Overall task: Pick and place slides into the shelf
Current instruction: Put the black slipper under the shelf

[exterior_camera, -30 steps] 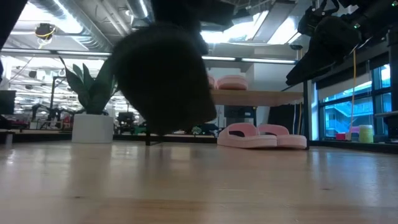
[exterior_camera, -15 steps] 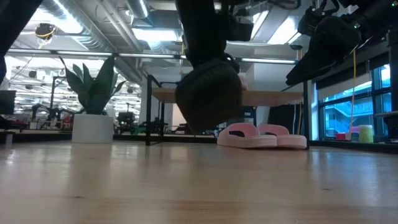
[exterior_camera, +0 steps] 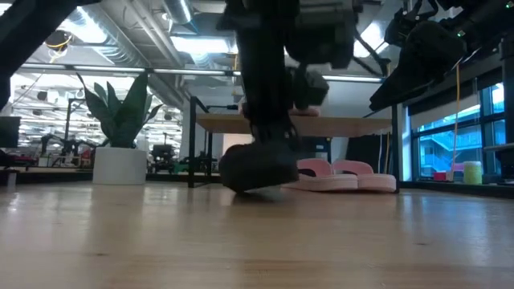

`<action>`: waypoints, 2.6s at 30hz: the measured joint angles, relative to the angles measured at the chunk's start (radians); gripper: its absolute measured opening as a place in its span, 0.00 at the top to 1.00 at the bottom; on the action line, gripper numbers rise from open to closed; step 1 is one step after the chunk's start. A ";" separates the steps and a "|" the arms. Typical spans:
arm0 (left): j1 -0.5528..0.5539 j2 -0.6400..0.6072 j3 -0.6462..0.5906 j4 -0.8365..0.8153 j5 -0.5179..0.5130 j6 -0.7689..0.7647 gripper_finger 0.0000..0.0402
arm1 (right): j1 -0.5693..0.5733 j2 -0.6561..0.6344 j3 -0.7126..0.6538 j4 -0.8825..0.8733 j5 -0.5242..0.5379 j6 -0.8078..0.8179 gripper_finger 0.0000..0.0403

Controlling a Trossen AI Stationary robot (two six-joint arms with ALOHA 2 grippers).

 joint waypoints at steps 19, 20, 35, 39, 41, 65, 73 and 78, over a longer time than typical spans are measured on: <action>0.022 0.031 0.009 0.035 0.005 0.065 0.76 | 0.000 0.000 0.000 0.000 0.000 0.001 0.40; 0.022 0.031 0.009 0.039 0.006 0.065 0.75 | 0.000 0.000 0.000 0.000 0.000 0.001 0.40; -0.034 -0.008 0.058 -0.060 0.137 0.041 0.52 | 0.000 0.000 0.000 0.000 0.000 0.003 0.40; -0.059 -0.042 0.064 -0.113 0.247 0.026 0.53 | 0.000 -0.001 0.000 -0.003 0.000 0.029 0.40; -0.083 -0.070 0.064 -0.128 0.308 0.028 0.53 | 0.000 0.000 0.000 -0.005 -0.001 0.032 0.40; -0.247 -0.989 -1.054 1.112 0.797 0.207 0.53 | 0.222 0.249 0.000 0.579 -0.040 -0.143 0.40; -0.305 -1.181 -1.325 1.433 0.861 0.306 0.53 | 0.245 0.480 0.000 0.921 -0.187 -0.167 0.40; -0.352 -1.262 -1.394 1.456 0.860 0.312 0.53 | 0.221 0.626 0.036 1.077 -0.245 -0.161 0.40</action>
